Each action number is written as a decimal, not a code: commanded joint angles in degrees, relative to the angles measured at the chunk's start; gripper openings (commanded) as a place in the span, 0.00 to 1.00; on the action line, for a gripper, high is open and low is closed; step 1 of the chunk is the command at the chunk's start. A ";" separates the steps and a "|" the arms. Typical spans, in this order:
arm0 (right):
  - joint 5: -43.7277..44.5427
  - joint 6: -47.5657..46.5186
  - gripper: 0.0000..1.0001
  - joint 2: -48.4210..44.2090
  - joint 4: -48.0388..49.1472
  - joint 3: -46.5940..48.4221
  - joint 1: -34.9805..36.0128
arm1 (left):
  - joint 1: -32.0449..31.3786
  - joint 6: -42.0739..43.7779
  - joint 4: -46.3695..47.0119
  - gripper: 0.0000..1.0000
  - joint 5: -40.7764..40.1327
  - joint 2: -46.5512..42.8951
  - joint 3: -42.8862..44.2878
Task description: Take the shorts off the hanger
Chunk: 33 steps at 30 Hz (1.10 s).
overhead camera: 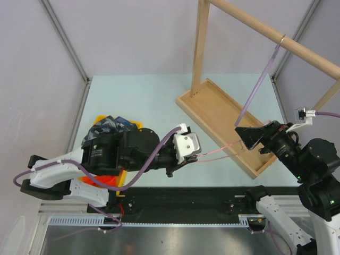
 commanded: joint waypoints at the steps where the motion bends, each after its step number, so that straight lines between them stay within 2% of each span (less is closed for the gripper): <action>1: 0.38 1.18 1.00 -2.13 2.25 0.55 0.25 | -0.20 1.03 5.24 0.00 2.39 -6.67 -4.87; 5: 2.23 2.67 1.00 -4.76 4.18 0.55 0.25 | -0.20 0.42 6.39 0.00 1.52 -11.33 -9.18; 10: 8.64 3.73 1.00 -10.11 5.59 0.55 0.69 | -0.12 -3.01 8.41 0.00 -5.59 -19.24 -16.03; 14: 16.89 5.83 1.00 -14.94 4.55 0.55 0.96 | -0.12 -7.66 8.24 0.00 -18.12 -22.84 -18.59; 17: 23.05 7.06 0.98 -17.24 3.49 0.55 1.39 | -0.12 -13.72 9.03 0.00 -26.32 -24.52 -20.17; 18: 25.32 7.42 0.98 -18.12 3.31 0.55 1.66 | -0.12 -16.96 9.38 0.00 -31.30 -24.87 -20.35; 21: 27.45 8.48 0.96 -18.57 2.70 0.55 2.54 | 0.32 -18.05 14.02 0.00 -35.03 -24.78 -21.23; 23: 27.72 8.83 0.95 -18.30 2.17 0.55 3.32 | 0.41 -16.21 20.52 0.00 -36.09 -24.00 -21.67; 27: 27.19 10.49 0.94 -18.12 2.08 0.55 4.38 | 3.04 -4.63 35.90 0.00 -35.41 -21.46 -23.16; 28: 27.02 10.85 0.94 -18.21 2.08 0.55 4.38 | 4.87 -4.34 38.80 0.00 -31.39 -20.66 -22.56; 29: 27.02 11.11 0.93 -18.39 2.08 0.55 4.47 | 9.68 -4.77 39.26 0.00 -28.66 -19.87 -21.85; 33: 25.96 12.26 0.93 -18.65 1.82 0.55 4.56 | 20.94 -11.88 39.88 0.00 -15.73 -14.95 -18.34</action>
